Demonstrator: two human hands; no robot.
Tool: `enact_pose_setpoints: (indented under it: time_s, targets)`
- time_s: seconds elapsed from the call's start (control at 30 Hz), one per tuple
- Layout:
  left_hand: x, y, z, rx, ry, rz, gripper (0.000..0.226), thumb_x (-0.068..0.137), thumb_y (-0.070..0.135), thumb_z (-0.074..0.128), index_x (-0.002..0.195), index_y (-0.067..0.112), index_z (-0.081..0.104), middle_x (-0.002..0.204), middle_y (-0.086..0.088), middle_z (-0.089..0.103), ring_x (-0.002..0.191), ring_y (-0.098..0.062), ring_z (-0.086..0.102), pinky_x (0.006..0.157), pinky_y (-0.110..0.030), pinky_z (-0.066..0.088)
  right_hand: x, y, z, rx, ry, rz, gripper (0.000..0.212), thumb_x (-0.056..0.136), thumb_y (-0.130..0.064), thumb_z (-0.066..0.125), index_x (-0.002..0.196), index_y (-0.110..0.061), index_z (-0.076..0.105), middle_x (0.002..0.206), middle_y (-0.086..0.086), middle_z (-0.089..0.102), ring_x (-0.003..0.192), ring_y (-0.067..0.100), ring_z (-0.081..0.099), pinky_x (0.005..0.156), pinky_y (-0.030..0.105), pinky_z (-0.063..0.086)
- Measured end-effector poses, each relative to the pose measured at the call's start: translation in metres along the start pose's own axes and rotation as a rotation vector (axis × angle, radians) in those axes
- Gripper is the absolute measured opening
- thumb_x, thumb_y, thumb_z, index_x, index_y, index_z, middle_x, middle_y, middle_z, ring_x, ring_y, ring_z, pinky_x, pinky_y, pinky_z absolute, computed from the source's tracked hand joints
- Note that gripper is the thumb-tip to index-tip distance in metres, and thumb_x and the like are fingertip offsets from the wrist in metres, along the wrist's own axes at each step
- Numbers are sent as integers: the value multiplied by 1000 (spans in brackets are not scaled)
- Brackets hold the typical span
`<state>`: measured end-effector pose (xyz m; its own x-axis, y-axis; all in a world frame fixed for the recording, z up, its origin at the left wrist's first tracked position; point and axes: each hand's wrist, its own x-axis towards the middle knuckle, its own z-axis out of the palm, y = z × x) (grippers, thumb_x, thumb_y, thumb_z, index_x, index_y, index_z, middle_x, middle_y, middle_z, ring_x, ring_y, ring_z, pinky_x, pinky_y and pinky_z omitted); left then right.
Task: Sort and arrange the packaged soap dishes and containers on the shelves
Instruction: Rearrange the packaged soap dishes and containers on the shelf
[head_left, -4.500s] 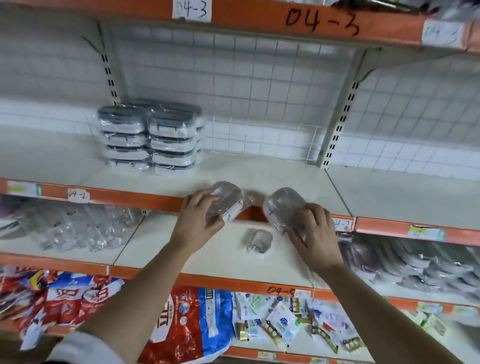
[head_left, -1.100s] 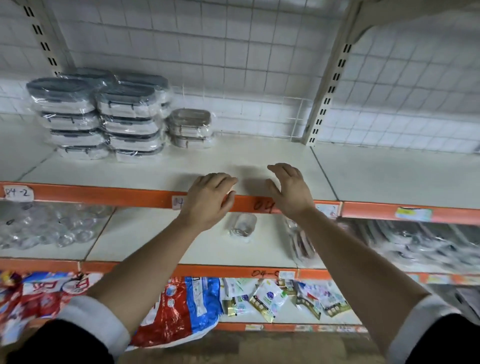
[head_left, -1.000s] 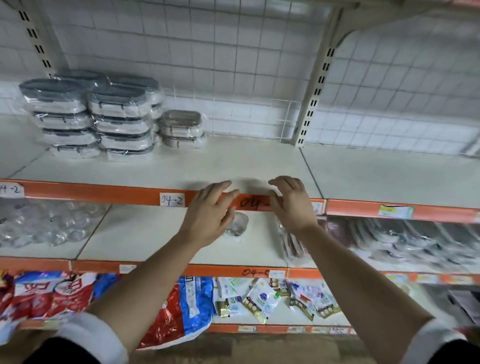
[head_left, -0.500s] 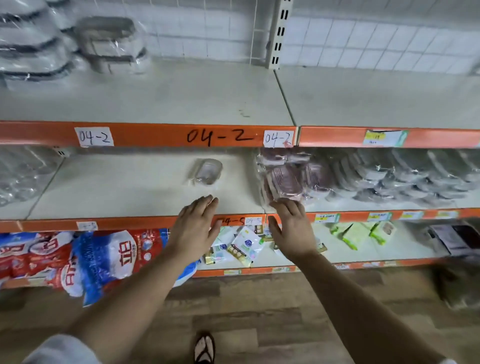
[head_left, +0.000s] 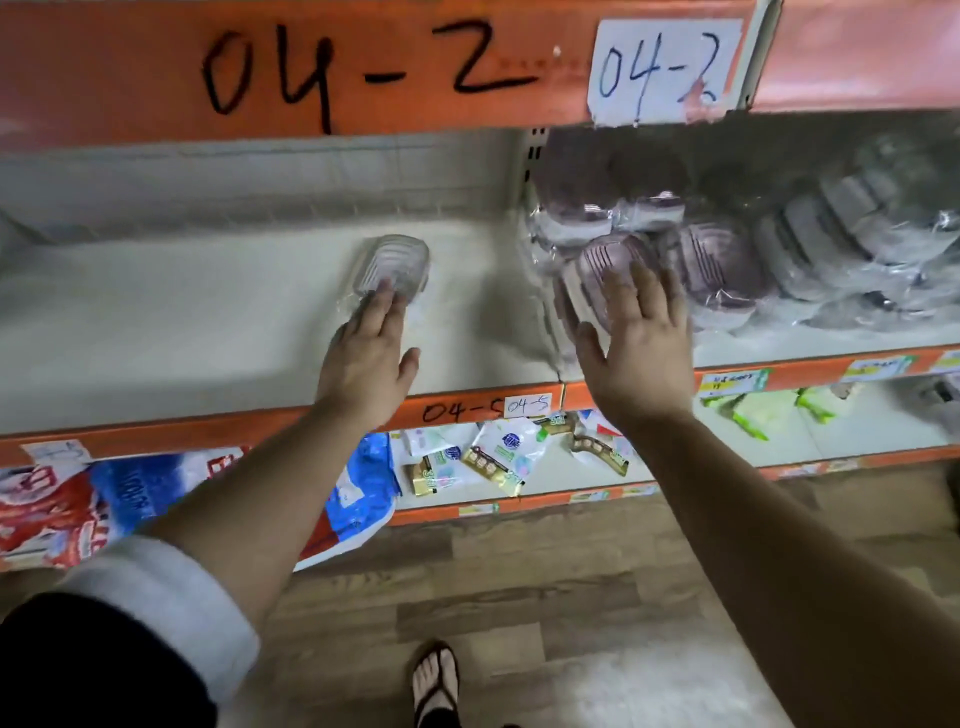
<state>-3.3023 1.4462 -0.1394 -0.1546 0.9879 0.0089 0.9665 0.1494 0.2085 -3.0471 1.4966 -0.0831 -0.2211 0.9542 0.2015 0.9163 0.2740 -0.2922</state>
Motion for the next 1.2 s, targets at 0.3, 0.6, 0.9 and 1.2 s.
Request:
enact_pose_setpoints:
  time_s: [0.3, 0.6, 0.9, 1.2]
  targets:
    - [57, -25, 18, 57, -95, -108, 67, 100, 41, 42, 154, 8, 19, 163, -8, 5, 149, -32, 6, 119, -40, 15, 15, 11, 26, -19, -54, 146, 58, 94, -44, 48, 148, -26, 34, 160, 9, 20, 147, 42, 7, 117, 56, 12]
    - [63, -6, 24, -83, 40, -267, 47, 90, 36, 64, 116, 0, 51, 123, -27, 52, 108, -44, 51, 95, -48, 41, 11, 11, 27, -7, 110, 104, 37, 93, -32, 51, 123, -11, 54, 136, 15, 44, 118, 40, 40, 95, 44, 33]
    - [-8, 15, 4, -190, 202, -188, 44, 75, 23, 73, 102, -7, 53, 103, -25, 57, 97, -39, 51, 90, -44, 34, -37, 5, 1, 75, 96, -10, 38, 89, -29, 61, 119, -5, 60, 128, 20, 51, 110, 44, 45, 98, 47, 36]
    - [-114, 47, -83, -222, 278, 26, 47, 65, 20, 81, 96, -2, 53, 94, -16, 57, 85, -33, 53, 79, -40, 40, -95, -19, -75, 162, 123, -94, 33, 86, -27, 67, 109, -4, 63, 119, 20, 56, 106, 43, 49, 96, 48, 39]
